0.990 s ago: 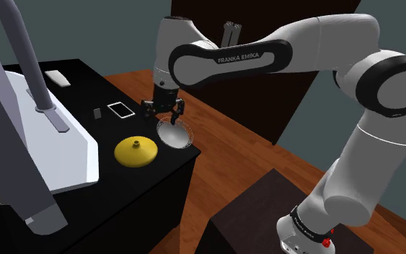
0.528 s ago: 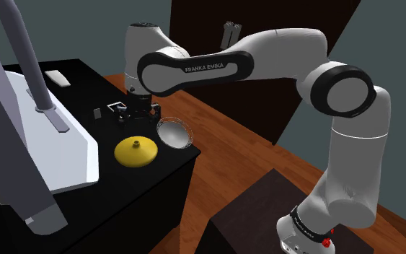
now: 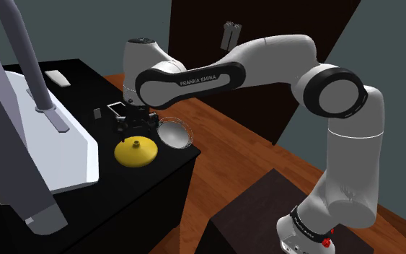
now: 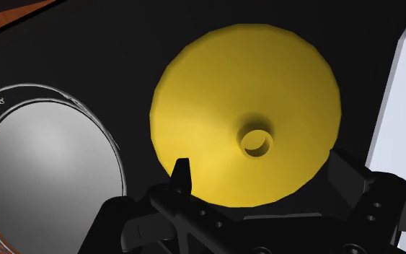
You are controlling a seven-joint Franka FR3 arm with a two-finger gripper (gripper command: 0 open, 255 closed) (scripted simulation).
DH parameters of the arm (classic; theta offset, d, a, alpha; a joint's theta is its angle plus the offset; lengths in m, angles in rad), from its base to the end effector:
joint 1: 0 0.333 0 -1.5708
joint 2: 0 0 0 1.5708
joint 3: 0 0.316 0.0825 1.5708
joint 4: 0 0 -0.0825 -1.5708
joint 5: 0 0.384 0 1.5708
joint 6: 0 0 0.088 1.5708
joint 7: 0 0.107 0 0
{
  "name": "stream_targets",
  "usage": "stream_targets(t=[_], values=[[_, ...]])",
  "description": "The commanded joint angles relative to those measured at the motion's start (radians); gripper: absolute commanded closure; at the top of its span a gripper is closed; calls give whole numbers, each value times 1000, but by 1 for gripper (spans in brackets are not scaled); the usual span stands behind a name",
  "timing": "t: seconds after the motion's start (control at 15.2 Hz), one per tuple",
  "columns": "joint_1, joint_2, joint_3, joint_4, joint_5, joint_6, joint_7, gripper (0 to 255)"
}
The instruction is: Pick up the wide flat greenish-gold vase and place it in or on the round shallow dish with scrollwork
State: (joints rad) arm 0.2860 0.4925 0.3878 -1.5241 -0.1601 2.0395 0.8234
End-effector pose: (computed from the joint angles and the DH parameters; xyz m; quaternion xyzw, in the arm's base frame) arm 0.5716 0.3927 0.3962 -0.9973 0.0642 -0.0108 0.0330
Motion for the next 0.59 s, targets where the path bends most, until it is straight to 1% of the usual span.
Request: stream_targets(t=[0.0, 0.33, 0.4, 0.53], values=[[0, 2, 0, -1, -1, 3, 0, 0], [0, 2, 0, -1, -1, 3, 0, 0], [0, 2, 0, -1, -1, 3, 0, 255], [0, 2, 0, -1, -1, 3, 0, 255]])
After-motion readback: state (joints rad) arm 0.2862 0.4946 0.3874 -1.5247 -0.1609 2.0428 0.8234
